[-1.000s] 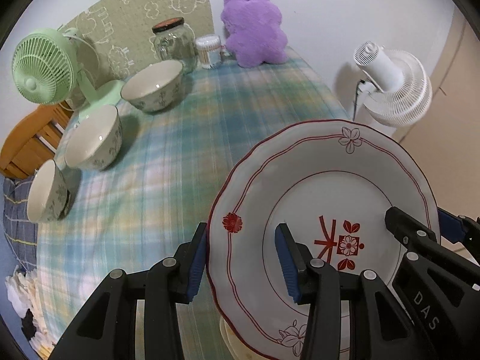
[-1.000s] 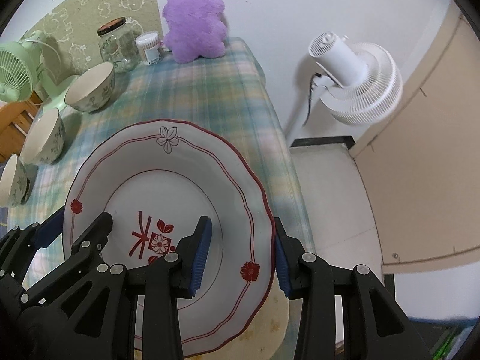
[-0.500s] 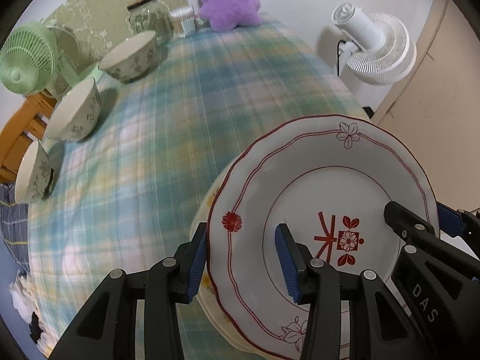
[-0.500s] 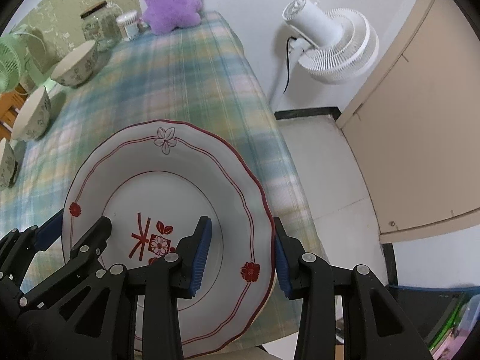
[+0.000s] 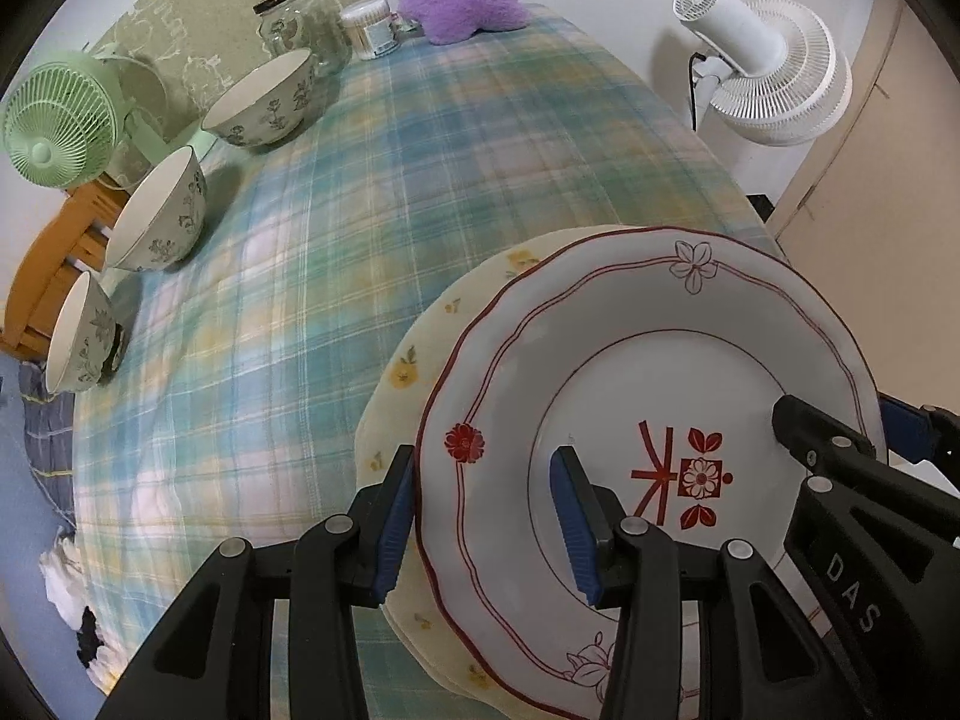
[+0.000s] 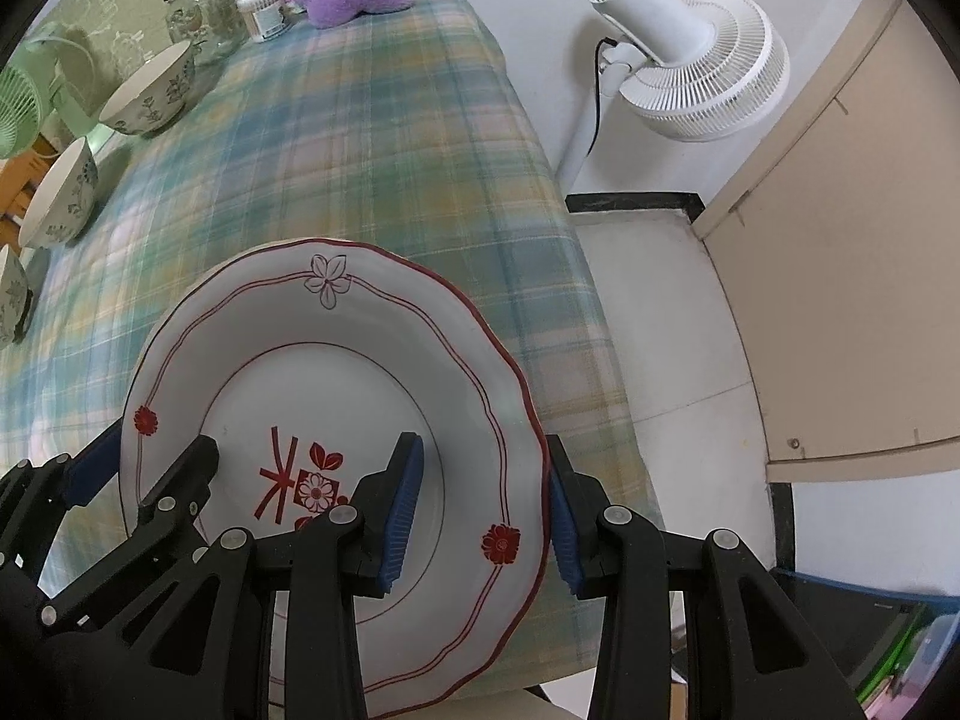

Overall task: Organize plates and bowls
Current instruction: 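Lower the red-patterned plate onto the yellow-flower stack and open both grippers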

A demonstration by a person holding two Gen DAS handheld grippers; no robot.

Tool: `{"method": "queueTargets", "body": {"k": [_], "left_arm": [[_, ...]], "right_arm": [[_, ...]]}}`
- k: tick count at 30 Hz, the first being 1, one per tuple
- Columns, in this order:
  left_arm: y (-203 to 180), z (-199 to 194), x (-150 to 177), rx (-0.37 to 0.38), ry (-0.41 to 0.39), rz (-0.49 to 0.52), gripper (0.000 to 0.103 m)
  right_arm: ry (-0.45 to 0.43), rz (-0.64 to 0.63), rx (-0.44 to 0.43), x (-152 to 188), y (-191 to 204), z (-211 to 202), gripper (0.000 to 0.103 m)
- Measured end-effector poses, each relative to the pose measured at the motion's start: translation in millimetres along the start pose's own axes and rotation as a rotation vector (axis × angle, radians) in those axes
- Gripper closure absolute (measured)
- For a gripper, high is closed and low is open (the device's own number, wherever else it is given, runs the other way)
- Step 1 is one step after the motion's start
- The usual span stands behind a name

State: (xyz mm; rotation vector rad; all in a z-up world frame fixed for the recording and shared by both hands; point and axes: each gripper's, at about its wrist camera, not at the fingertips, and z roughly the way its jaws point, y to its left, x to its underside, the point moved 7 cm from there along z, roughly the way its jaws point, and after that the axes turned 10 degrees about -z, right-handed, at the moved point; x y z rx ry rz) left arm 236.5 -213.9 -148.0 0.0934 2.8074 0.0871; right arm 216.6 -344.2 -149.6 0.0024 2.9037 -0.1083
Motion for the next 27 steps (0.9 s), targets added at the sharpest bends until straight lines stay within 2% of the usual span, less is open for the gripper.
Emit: {"method": "queueTargets", "body": {"k": [11, 13, 15, 17, 18, 21, 27], "left_arm": [[-3, 2, 0, -0.043, -0.016, -0.013, 0.058], [-3, 3, 1, -0.052, -0.016, -0.011, 0.058], [-3, 3, 2, -0.053, -0.015, -0.017, 0.058], [-2, 3, 1, -0.055, -0.015, -0.023, 0.058], [-2, 3, 1, -0.054, -0.015, -0.028, 0.058], [3, 2, 1, -0.057, -0.014, -0.048, 0.058], [13, 3, 2, -0.075, -0.011, -0.074, 0.058]], "right_arm": [[0.002, -0.006, -0.058, 0, -7, 1, 0.06], [-0.014, 0.007, -0.04, -1, -14, -3, 0.06], [-0.043, 0.023, -0.049, -4, -19, -10, 0.063], [-0.063, -0.006, -0.051, -7, -16, -14, 0.079], [-0.065, -0.022, -0.049, -9, -14, -14, 0.083], [-0.066, -0.064, -0.012, -11, -7, -14, 0.084], [-0.049, -0.086, -0.038, -15, 2, -8, 0.084]]}}
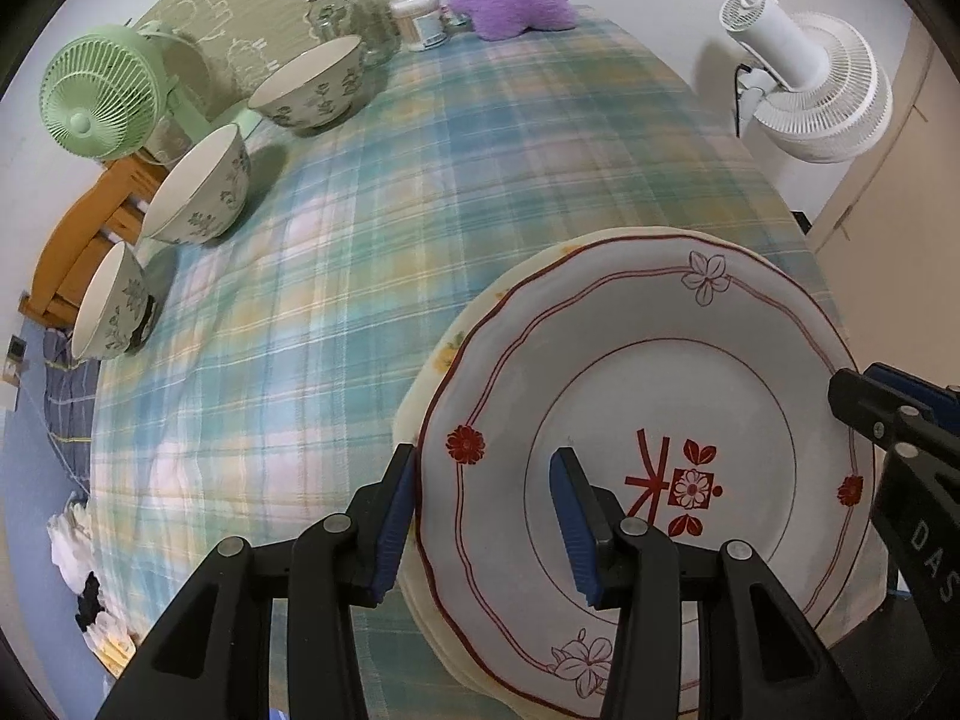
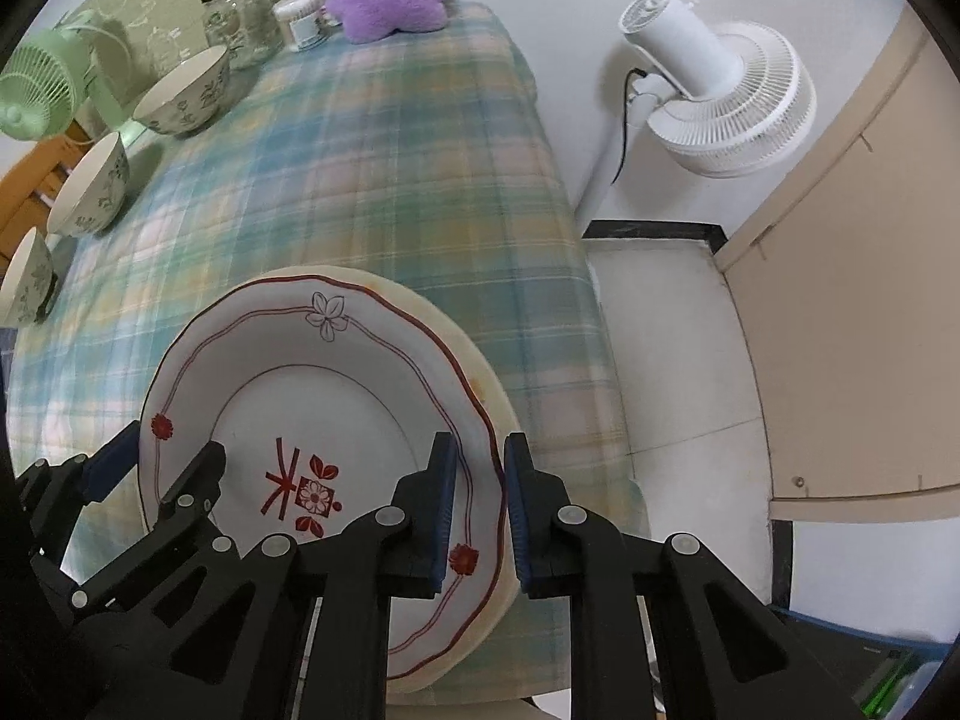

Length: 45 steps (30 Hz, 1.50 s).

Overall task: Organize plates and bowls
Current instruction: 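Lower the red-patterned plate onto the yellow-flower stack and open both grippers, then move both open grippers to the plain grey-green-rimmed plate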

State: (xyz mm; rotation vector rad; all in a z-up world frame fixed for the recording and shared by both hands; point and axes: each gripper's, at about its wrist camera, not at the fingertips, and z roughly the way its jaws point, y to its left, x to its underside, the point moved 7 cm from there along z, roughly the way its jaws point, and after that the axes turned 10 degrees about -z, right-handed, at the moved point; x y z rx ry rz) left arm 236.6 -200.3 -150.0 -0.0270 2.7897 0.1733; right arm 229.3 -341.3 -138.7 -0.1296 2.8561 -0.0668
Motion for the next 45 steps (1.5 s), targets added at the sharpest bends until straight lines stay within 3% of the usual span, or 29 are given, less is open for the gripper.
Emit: {"method": "queueTargets", "body": {"k": [5, 9, 14, 19, 21, 23, 24, 26, 30, 38, 45], "left_arm": [[-1, 1, 1, -0.022, -0.013, 0.01, 0.057], [-6, 3, 2, -0.043, -0.031, 0.019, 0.049], [-4, 3, 2, -0.025, -0.014, -0.001, 0.041], [-7, 1, 5, 0.032, 0.02, -0.031, 0.027], [-6, -3, 6, 0.054, 0.022, -0.059, 0.025], [-6, -7, 6, 0.074, 0.024, -0.082, 0.022], [-5, -9, 6, 0.084, 0.022, -0.093, 0.021], [-5, -14, 7, 0.097, 0.018, -0.105, 0.02], [0, -25, 6, 0.092, -0.012, -0.145, 0.02], [20, -42, 5, 0.143, -0.013, -0.22, 0.021], [59, -48, 1, 0.128, -0.053, -0.229, 0.022]], "right_arm": [[0.008, -0.011, 0.002, -2, 6, 5, 0.084], [0.003, -0.022, 0.011, -3, 7, 5, 0.083], [-0.001, -0.017, -0.001, -2, 7, 4, 0.081], [-0.002, -0.027, -0.034, 0, 6, 3, 0.078], [-0.001, -0.037, -0.057, 1, 7, 3, 0.072], [-0.011, -0.047, -0.071, 2, 8, 0, 0.053], [-0.018, -0.05, -0.077, 2, 9, -2, 0.048], [-0.033, -0.055, -0.089, 2, 9, -6, 0.042], [-0.062, -0.073, -0.111, -1, 10, -13, 0.039], [-0.089, -0.11, -0.051, -9, 18, -37, 0.038], [-0.126, -0.114, -0.052, -13, 48, -52, 0.038]]}}
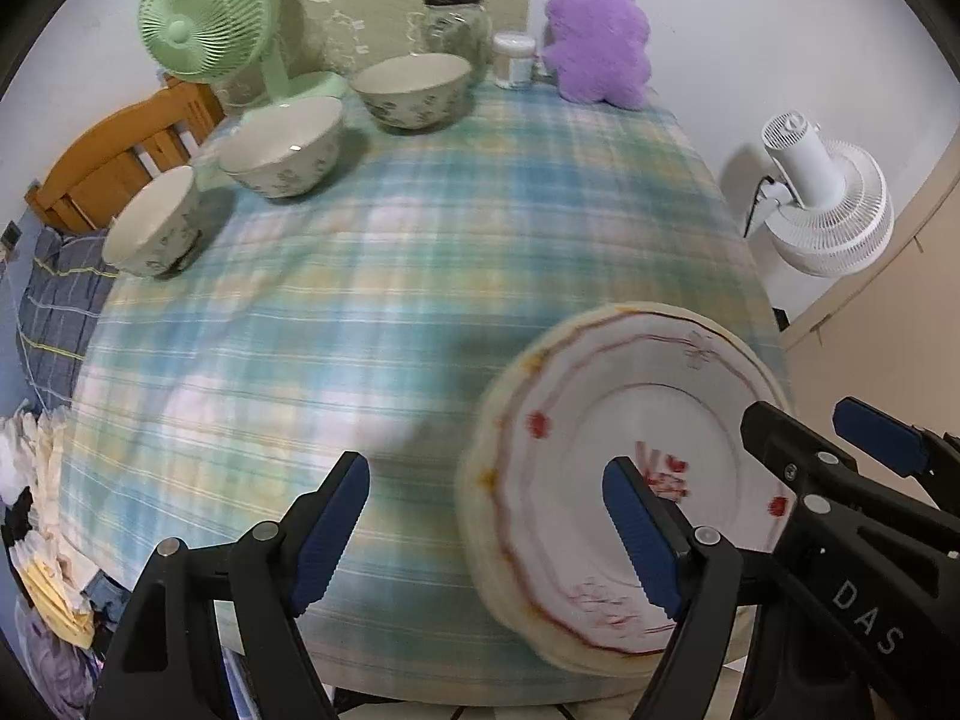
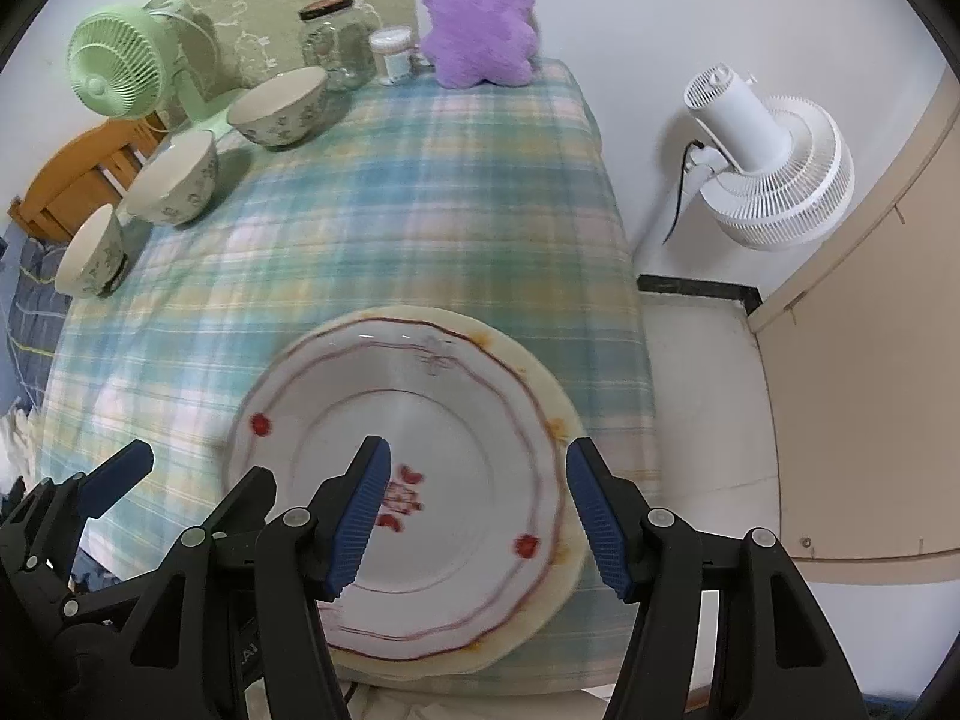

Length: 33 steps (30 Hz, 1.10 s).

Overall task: Organize plates and bowls
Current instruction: 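Move both open grippers to the plain grey-green-rimmed plate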

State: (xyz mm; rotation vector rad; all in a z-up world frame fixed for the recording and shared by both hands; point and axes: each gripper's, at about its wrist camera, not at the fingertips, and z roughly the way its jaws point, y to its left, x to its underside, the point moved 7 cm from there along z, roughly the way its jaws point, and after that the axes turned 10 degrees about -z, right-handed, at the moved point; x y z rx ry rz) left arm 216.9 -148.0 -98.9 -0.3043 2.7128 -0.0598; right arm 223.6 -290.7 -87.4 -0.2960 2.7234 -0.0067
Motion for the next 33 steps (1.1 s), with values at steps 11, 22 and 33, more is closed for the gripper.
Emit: {"method": "queueTargets", "body": {"k": [11, 22, 33], "left_arm": [[74, -14, -28, 0.028, -0.011, 0.073, 0.023], [165, -12, -73, 0.033, -0.054, 0.106, 0.023], [231, 5, -117, -0.003, -0.086, 0.133, 0.024]], "right_arm": [[-0.023, 0.078, 0.023, -16, 75, -15, 0.038], [-0.093, 0.121, 0.046, -52, 165, -18, 0.036], [-0.123, 0.166, 0.028, -92, 237, 5, 0.036]]}}
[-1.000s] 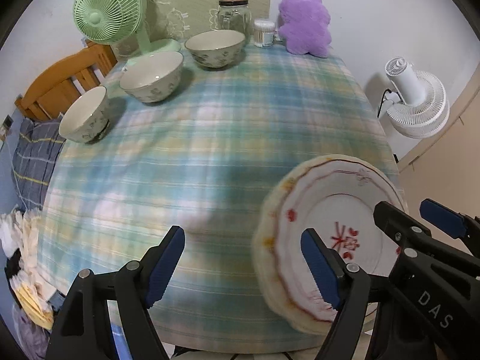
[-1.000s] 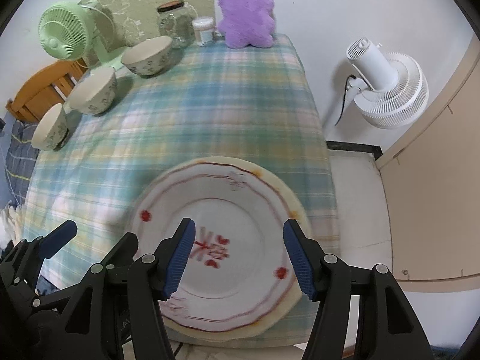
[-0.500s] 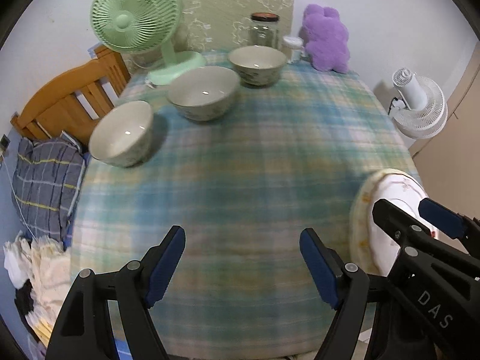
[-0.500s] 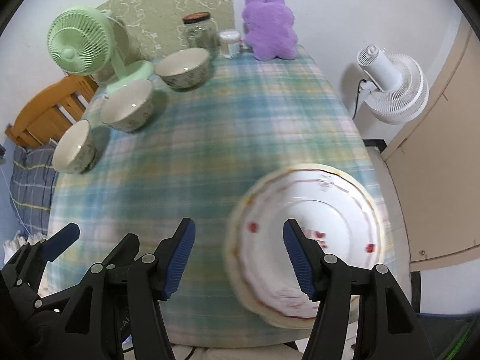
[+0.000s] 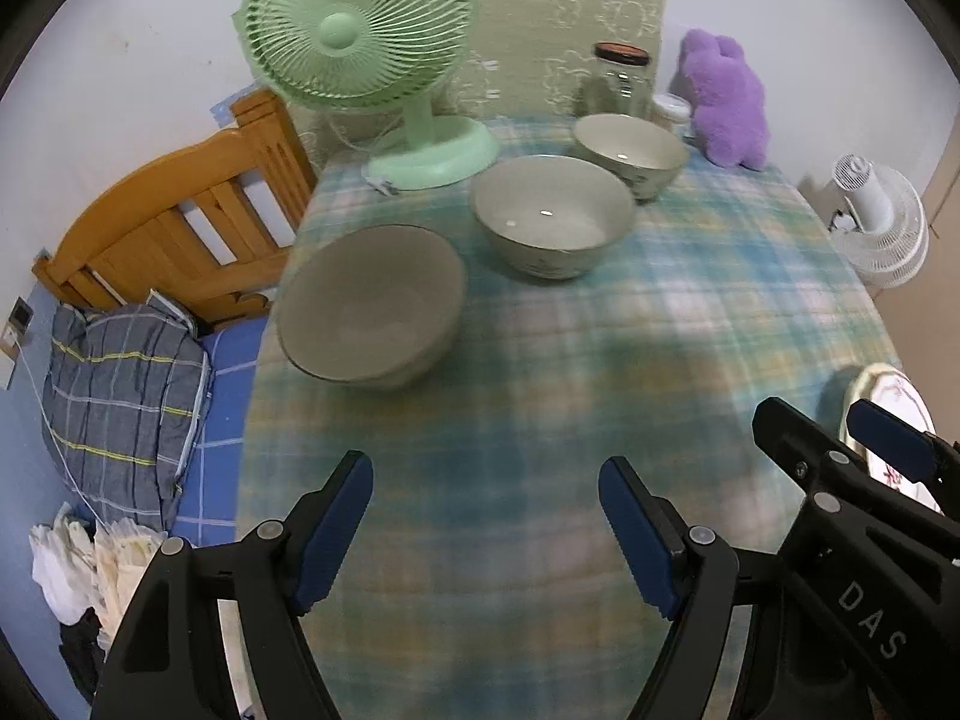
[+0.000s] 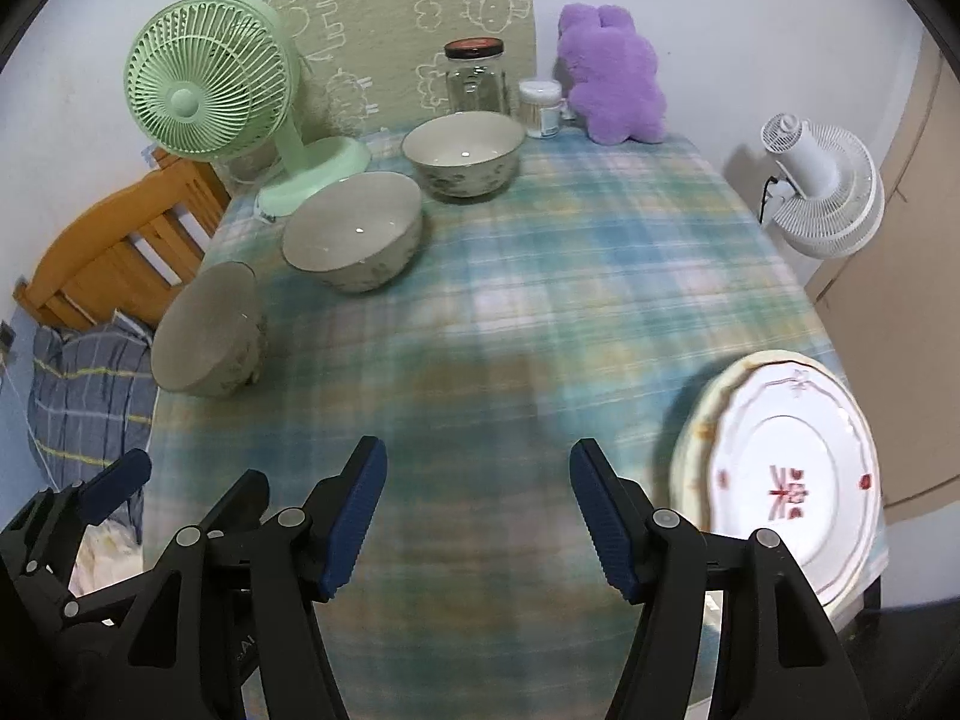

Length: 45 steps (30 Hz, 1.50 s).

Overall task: Organize plates and bowls
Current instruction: 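Move both open grippers to the plain grey-green-rimmed plate, then close both grippers on the rim of the plain plate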

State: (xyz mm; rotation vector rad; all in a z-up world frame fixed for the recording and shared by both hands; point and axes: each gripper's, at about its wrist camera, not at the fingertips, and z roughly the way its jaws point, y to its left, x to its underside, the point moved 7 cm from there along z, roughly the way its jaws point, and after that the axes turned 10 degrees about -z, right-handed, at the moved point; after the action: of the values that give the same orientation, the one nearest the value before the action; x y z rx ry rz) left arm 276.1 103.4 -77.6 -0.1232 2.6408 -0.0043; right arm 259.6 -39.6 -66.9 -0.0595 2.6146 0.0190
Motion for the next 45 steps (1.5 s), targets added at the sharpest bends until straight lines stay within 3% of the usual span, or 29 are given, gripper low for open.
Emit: {"method": "queueTargets", "body": {"k": [7, 17, 22, 26, 32, 37, 39, 45], "left_arm": [[37, 19, -27, -0.006, -0.013, -0.047, 0.026], [76, 53, -61, -0.063, -0.033, -0.101, 0.027], [94, 71, -74, -0.084, -0.03, -0.132, 0.041], [111, 79, -90, -0.07, -0.058, -0.198, 0.043], [111, 96, -94, -0.073, -0.031, -0.131, 0.044], [113, 113, -91, -0.063, 0.017, -0.12, 0.059], [113, 117, -91, -0.058, 0.028, -0.11, 0.06], [117, 127, -91, -0.038, 0.052, -0.116, 0.074]], "right_arm": [[-0.039, -0.081, 0.027, -31, 40, 12, 0.036], [-0.083, -0.095, 0.041, -72, 76, 44, 0.036], [-0.089, -0.101, 0.042, -86, 90, 64, 0.036], [-0.054, -0.144, 0.035, -89, 106, 82, 0.038], [-0.04, -0.075, -0.023, -93, 114, 100, 0.042], [-0.021, -0.107, -0.023, -101, 124, 112, 0.042], [-0.013, -0.111, -0.023, -102, 126, 115, 0.043], [0.021, -0.124, -0.043, -104, 136, 128, 0.058]]}}
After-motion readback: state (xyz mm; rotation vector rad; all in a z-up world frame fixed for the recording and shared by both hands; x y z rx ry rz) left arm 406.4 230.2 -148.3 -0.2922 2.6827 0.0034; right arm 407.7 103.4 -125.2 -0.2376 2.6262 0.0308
